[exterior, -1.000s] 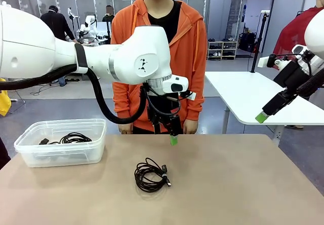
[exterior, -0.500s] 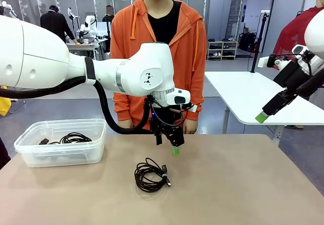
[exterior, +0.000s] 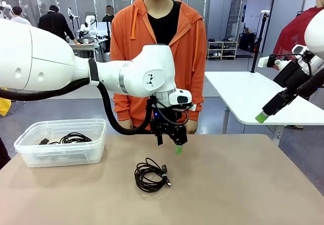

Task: Organize and store the cables.
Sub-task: Place the USB Extension Cable into the Organizing box.

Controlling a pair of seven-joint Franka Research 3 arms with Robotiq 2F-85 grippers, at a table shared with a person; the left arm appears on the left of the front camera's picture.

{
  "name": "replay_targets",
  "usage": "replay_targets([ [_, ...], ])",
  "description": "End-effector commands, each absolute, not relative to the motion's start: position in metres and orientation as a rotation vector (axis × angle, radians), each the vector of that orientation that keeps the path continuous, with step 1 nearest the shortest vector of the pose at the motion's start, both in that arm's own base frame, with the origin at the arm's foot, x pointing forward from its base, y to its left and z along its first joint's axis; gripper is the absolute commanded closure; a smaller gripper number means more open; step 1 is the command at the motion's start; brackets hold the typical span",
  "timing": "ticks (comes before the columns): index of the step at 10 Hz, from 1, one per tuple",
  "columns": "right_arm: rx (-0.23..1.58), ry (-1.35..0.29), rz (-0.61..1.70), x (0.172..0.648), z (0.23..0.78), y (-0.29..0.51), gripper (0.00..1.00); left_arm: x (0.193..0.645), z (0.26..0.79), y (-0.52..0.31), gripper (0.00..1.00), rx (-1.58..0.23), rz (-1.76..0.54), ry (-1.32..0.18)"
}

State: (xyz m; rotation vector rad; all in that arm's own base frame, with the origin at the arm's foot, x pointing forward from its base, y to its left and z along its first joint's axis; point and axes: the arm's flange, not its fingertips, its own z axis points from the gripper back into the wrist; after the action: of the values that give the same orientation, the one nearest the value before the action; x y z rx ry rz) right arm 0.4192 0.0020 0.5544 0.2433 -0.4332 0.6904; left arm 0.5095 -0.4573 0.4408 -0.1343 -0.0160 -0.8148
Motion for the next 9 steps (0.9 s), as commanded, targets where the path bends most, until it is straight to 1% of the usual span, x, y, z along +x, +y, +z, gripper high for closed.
replay_targets([
  [1, 0.25, -0.435, 0.672, 0.419, 0.555, 0.002, 0.0, 0.513, 0.439, -0.466, 0.0, -0.121, -0.741, -0.027],
  [3, 0.25, -0.435, 0.672, 0.419, 0.555, 0.002, 0.0, 0.514, 0.434, -0.467, 0.0, -0.118, -0.691, -0.006],
  [4, 0.25, -0.435, 0.672, 0.419, 0.555, 0.002, 0.0, 0.515, 0.434, -0.466, 0.0, -0.113, -0.645, -0.037],
  [6, 0.25, -0.435, 0.672, 0.419, 0.555, 0.002, 0.0, 0.515, 0.432, -0.468, 0.0, -0.092, -0.469, -0.065],
  [8, 0.25, -0.435, 0.672, 0.419, 0.555, 0.002, 0.0, 0.516, 0.428, -0.471, 0.0, -0.044, -0.344, -0.094],
  [9, 0.25, -0.435, 0.672, 0.419, 0.555, 0.002, 0.0, 0.515, 0.425, -0.473, 0.0, 0.014, -0.299, -0.092],
])
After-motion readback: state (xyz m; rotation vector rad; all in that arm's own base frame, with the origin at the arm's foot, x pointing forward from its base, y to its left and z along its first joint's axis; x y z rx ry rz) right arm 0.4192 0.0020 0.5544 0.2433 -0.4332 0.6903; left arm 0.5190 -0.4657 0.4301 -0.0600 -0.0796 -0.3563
